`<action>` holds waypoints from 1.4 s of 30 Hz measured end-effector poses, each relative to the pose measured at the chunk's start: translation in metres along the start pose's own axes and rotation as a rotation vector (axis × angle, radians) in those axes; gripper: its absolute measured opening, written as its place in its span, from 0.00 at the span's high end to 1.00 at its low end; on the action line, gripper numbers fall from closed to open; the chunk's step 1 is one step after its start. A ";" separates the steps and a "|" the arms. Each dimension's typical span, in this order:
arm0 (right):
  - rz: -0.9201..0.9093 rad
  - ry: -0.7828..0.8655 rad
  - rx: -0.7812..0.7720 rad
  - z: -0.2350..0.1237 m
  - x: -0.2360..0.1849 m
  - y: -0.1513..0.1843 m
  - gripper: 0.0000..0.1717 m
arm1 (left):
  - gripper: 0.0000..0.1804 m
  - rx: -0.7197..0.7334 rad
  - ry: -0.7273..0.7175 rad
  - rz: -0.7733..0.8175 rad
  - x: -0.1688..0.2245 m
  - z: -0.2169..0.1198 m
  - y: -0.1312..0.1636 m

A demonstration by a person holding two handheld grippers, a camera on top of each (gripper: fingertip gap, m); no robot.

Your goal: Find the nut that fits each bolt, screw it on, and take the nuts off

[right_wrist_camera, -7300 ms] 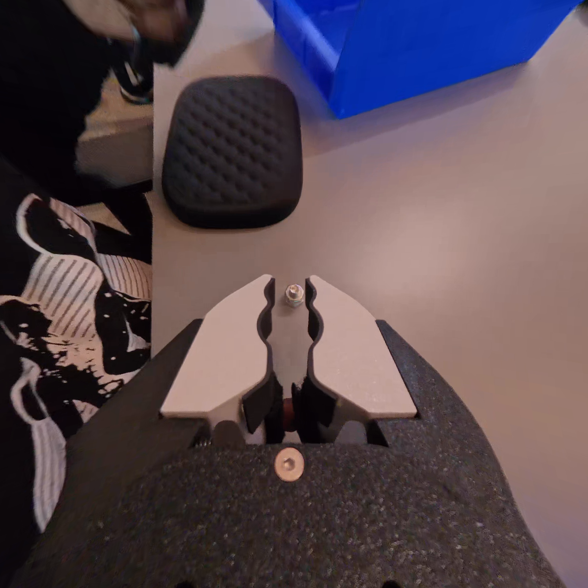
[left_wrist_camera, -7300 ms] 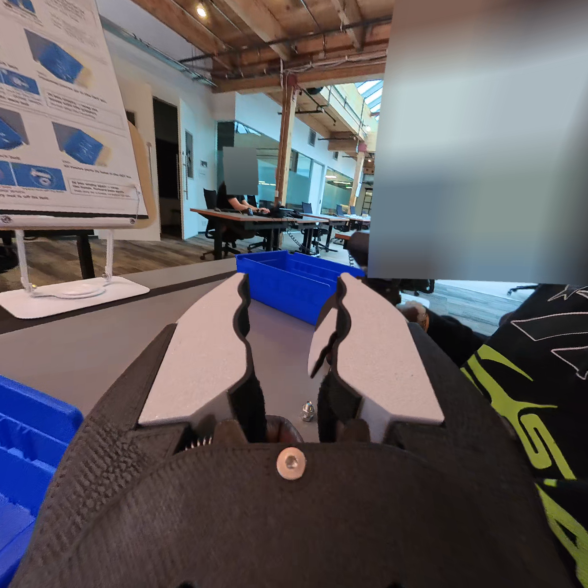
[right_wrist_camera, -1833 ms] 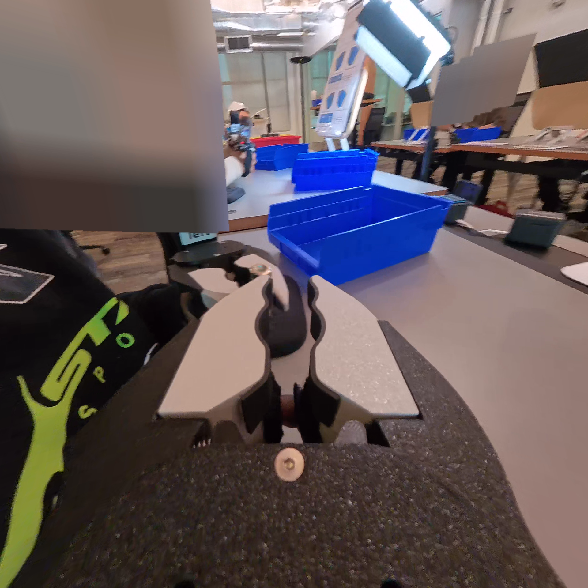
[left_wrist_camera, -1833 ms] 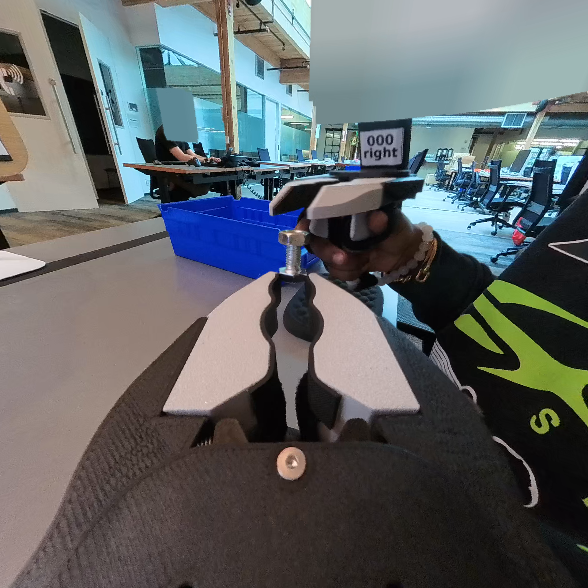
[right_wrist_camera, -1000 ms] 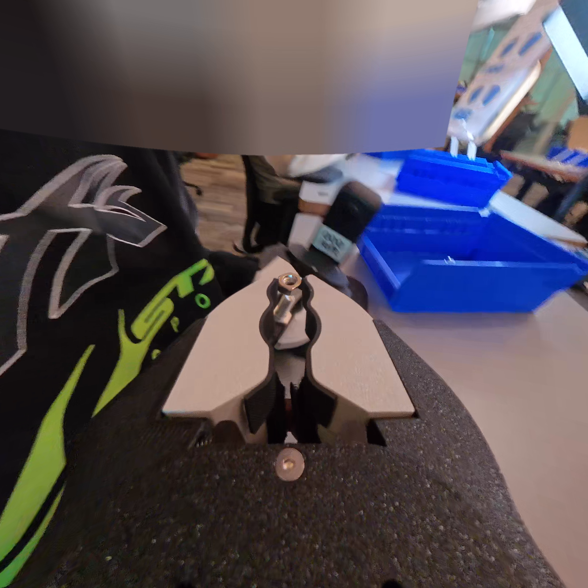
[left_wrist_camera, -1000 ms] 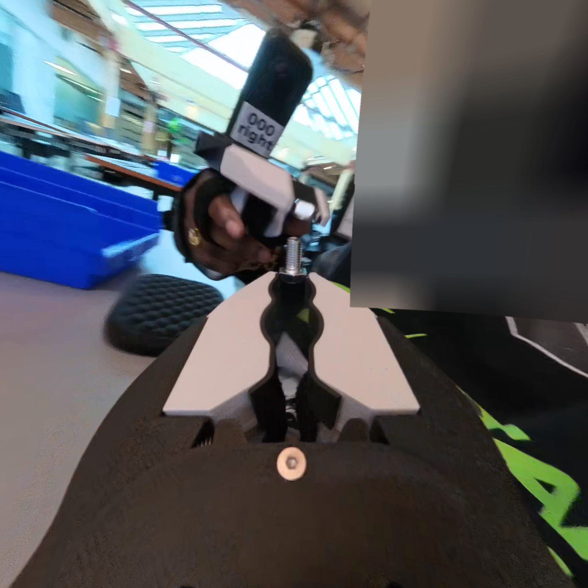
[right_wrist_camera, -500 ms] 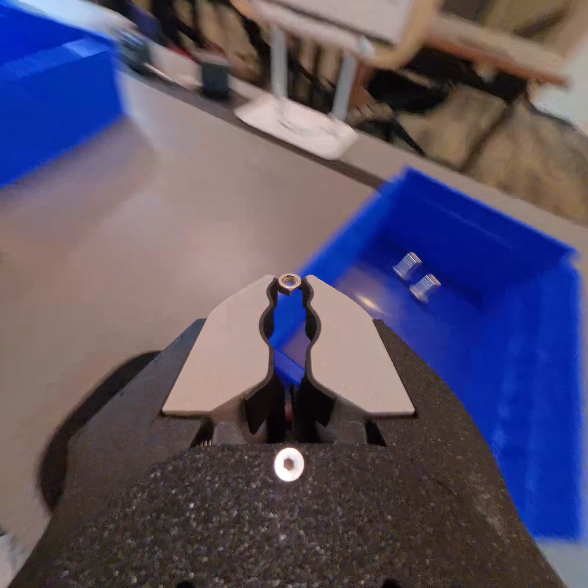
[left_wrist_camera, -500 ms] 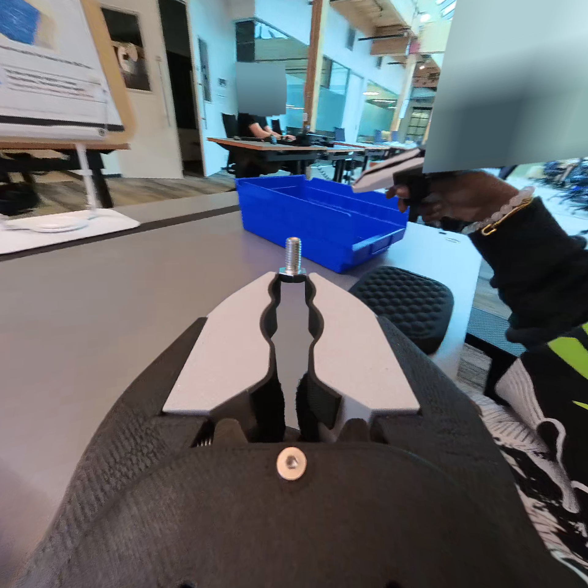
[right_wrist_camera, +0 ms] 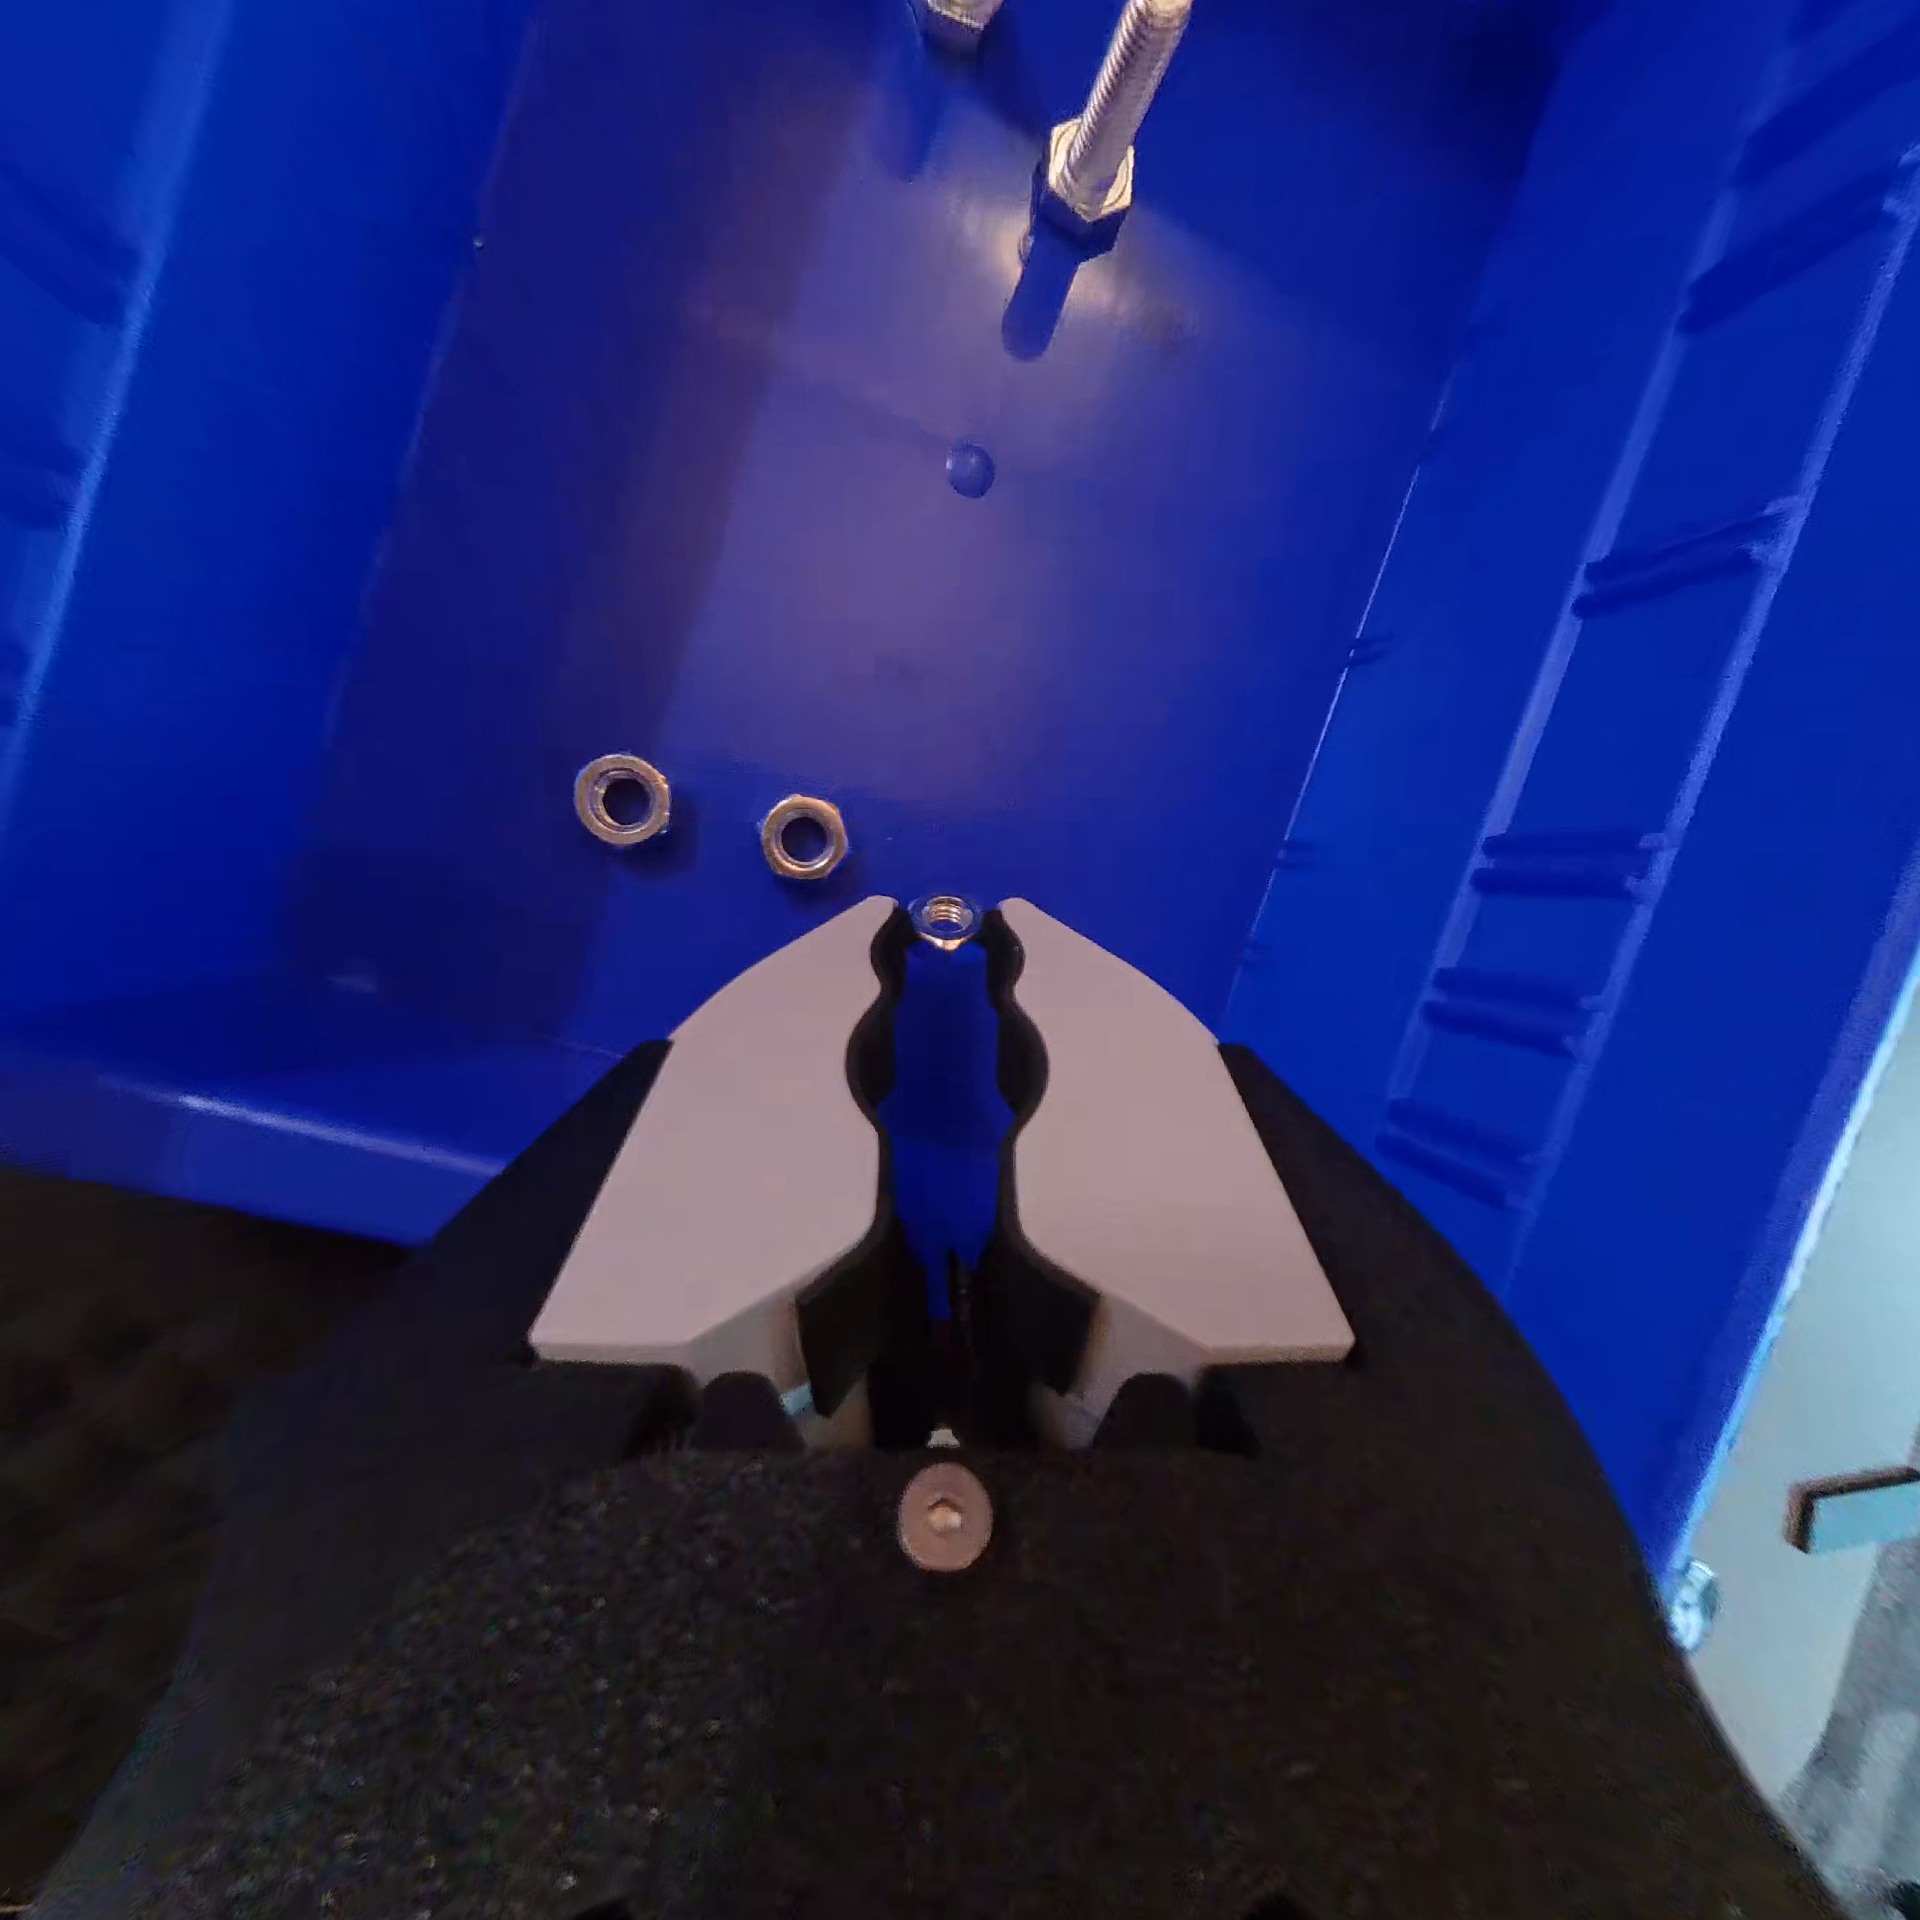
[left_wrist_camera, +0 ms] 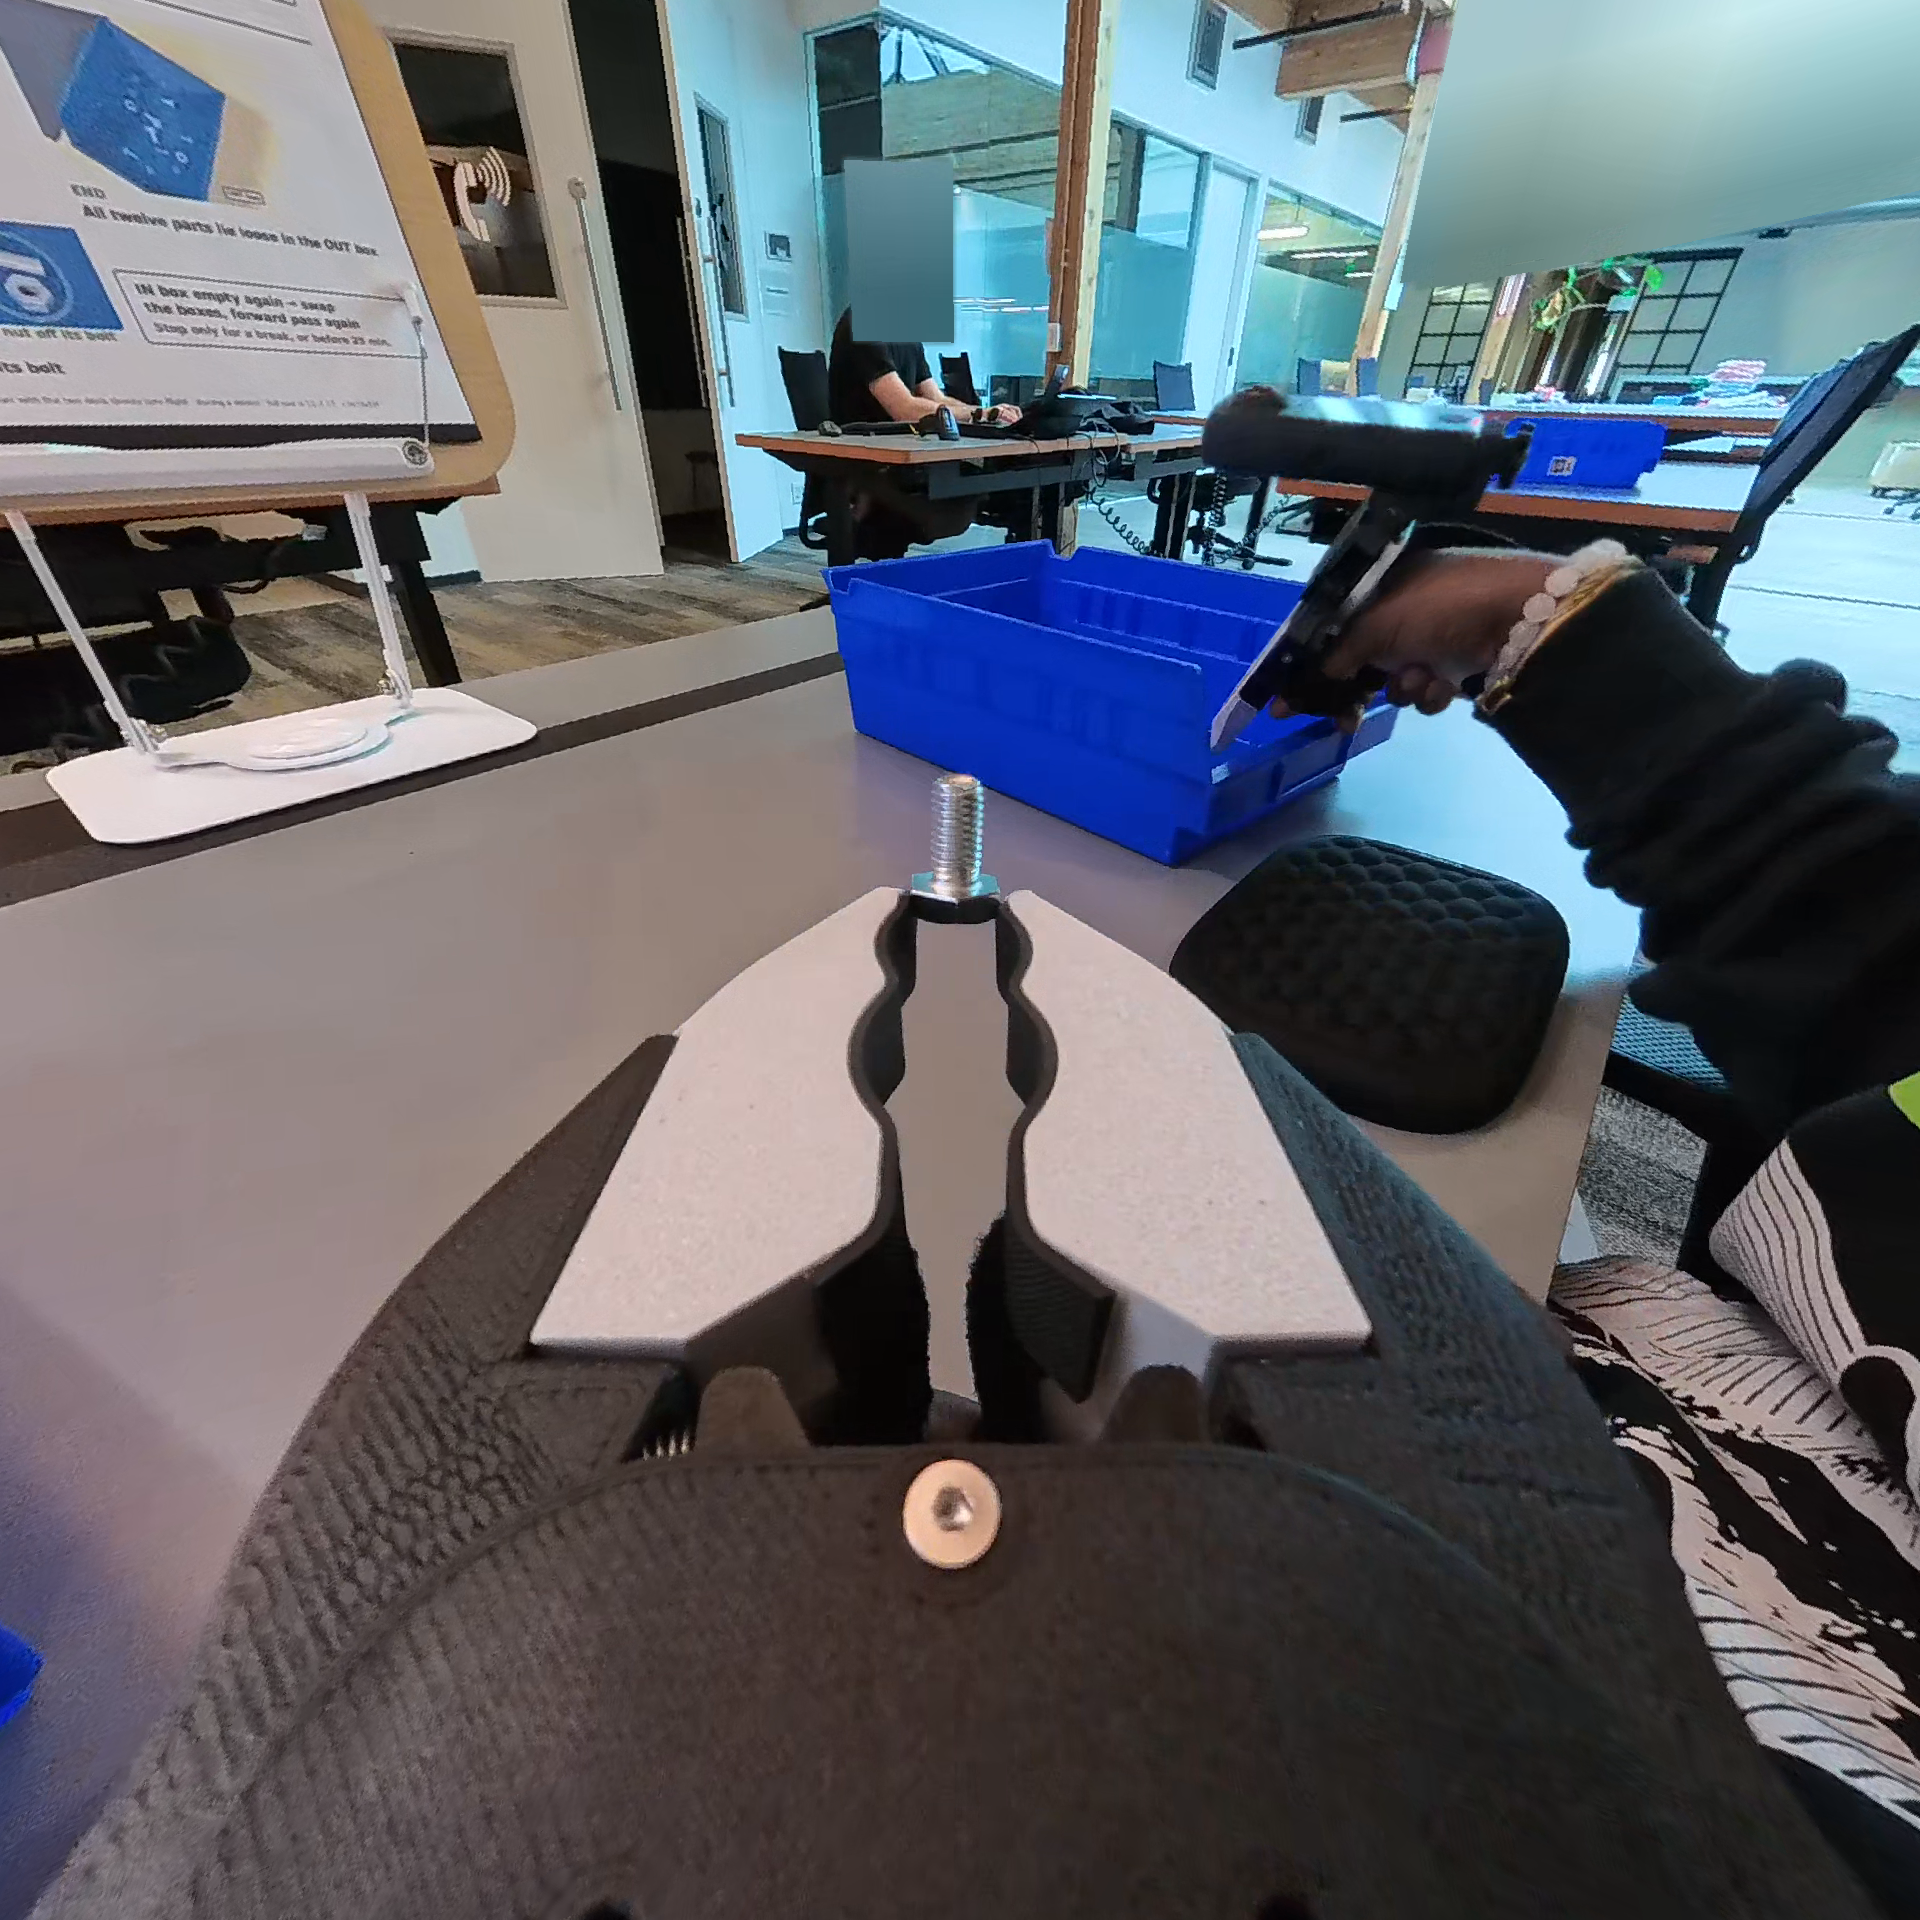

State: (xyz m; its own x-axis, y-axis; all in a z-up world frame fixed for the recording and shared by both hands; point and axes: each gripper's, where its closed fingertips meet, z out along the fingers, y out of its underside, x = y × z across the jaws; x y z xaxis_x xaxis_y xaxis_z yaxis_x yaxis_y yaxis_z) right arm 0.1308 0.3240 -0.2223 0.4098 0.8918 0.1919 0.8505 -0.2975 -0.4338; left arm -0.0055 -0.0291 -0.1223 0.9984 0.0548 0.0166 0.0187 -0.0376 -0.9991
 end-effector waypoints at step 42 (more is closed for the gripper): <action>-0.633 -0.748 0.774 -0.189 -0.247 -0.056 0.87 | 0.92 -0.045 0.138 0.015 0.037 0.015 0.009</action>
State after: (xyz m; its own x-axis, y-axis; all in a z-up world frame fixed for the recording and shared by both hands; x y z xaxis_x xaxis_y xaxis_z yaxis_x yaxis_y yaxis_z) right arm 0.0444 0.0553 -0.0789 -0.5044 0.8553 0.1187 0.3085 0.3069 -0.9004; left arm 0.0309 -0.0127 -0.1314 0.9965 -0.0833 0.0099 0.0030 -0.0822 -0.9966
